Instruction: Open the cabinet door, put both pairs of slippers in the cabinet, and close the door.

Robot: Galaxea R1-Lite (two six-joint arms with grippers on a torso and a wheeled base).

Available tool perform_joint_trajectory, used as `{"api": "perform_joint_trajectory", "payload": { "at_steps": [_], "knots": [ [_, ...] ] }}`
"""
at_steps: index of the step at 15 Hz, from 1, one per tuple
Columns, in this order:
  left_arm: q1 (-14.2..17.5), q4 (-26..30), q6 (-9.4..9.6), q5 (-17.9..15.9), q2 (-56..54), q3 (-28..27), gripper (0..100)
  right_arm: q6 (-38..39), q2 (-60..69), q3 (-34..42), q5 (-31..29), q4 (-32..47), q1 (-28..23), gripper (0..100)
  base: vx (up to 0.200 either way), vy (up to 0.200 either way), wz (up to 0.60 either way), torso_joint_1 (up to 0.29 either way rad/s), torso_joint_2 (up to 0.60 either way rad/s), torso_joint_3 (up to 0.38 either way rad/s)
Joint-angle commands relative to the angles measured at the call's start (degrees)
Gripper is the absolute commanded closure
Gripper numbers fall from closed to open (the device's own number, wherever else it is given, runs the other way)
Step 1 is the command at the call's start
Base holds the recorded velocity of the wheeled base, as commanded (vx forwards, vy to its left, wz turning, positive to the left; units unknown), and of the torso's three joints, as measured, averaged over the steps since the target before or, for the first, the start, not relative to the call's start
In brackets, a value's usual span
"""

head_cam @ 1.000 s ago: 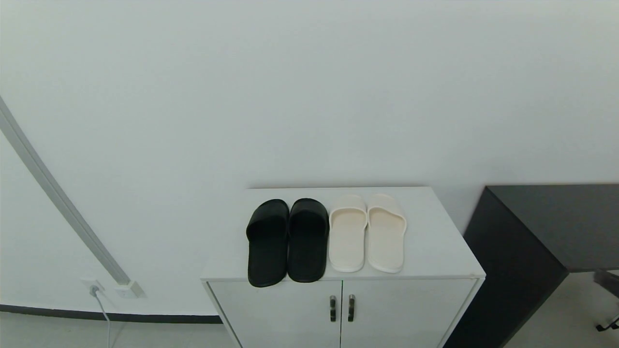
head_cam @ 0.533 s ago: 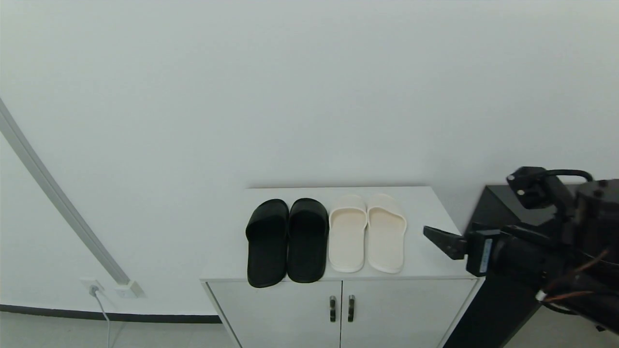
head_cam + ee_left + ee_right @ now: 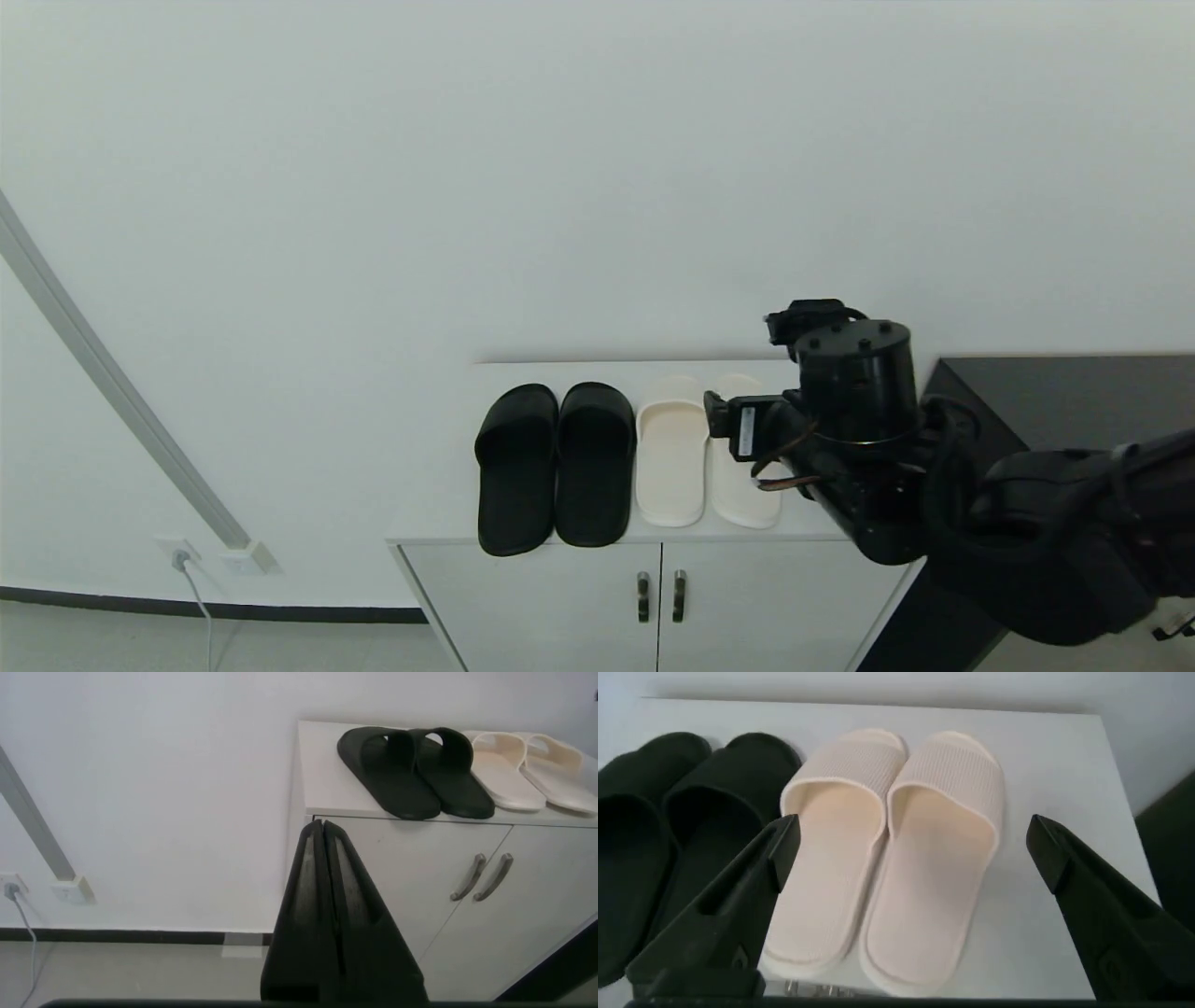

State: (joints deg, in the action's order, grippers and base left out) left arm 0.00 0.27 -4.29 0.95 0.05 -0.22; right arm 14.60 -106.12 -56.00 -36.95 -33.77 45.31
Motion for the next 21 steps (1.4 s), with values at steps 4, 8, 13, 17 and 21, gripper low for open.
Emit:
{"api": "perform_joint_trajectory", "payload": {
  "at_steps": [4, 8, 13, 17, 21],
  "knots": [
    [0.0, 0.0, -0.02, 0.0, 0.0, 0.0, 100, -0.3, -10.6, -5.3, -0.8, -1.5, 0.3, 0, 0.0, 0.0, 0.0, 0.0, 0.0, 0.0],
    [0.0, 0.0, 0.07, -0.1, 0.0, 0.0, 100, -0.8, -19.1, -7.3, -0.8, -9.2, -0.7, 0, 0.0, 0.0, 0.0, 0.0, 0.0, 0.0],
    [0.0, 0.0, -0.02, 0.0, 0.0, 0.0, 100, -2.5, -26.5, -16.7, -0.8, -10.8, -4.2, 0, 0.0, 0.0, 0.0, 0.0, 0.0, 0.0],
    [-0.1, 0.0, 0.07, 0.0, 0.0, 0.0, 100, -3.5, -29.6, -21.1, -0.7, -10.2, -5.7, 0, 0.0, 0.0, 0.0, 0.0, 0.0, 0.0],
    [0.0, 0.0, -0.02, 0.0, 0.0, 0.0, 100, -3.6, -30.5, -22.0, -0.7, -9.7, -5.6, 0, 0.0, 0.0, 0.0, 0.0, 0.0, 0.0]
  ]
}}
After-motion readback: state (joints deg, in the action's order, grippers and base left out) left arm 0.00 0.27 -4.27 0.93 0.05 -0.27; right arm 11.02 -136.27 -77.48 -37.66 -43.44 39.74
